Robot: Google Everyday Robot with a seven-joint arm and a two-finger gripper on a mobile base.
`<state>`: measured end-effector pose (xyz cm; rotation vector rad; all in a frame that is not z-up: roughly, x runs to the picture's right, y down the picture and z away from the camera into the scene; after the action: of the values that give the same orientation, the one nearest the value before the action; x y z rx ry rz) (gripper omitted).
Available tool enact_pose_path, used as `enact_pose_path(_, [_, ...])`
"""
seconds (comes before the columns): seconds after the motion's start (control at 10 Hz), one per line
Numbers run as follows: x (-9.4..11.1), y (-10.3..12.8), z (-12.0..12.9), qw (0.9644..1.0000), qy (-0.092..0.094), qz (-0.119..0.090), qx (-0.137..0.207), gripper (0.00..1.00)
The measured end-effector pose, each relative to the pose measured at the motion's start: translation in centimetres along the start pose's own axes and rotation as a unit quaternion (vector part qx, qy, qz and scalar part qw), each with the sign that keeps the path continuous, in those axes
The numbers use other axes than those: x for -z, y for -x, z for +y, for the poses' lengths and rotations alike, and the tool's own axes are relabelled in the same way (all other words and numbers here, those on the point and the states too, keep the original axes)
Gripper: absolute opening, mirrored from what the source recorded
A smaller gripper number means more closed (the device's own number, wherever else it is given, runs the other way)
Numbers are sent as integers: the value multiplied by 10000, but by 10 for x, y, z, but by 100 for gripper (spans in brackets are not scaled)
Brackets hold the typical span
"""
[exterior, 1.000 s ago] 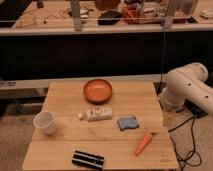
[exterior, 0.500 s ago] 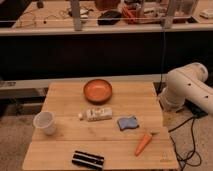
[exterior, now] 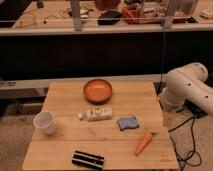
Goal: Place the bottle in the ceramic bowl
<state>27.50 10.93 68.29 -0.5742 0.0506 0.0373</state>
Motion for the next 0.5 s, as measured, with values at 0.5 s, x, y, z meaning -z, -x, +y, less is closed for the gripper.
enact_pose_path(0.5, [4,50,-8,9996,18,133,264,80])
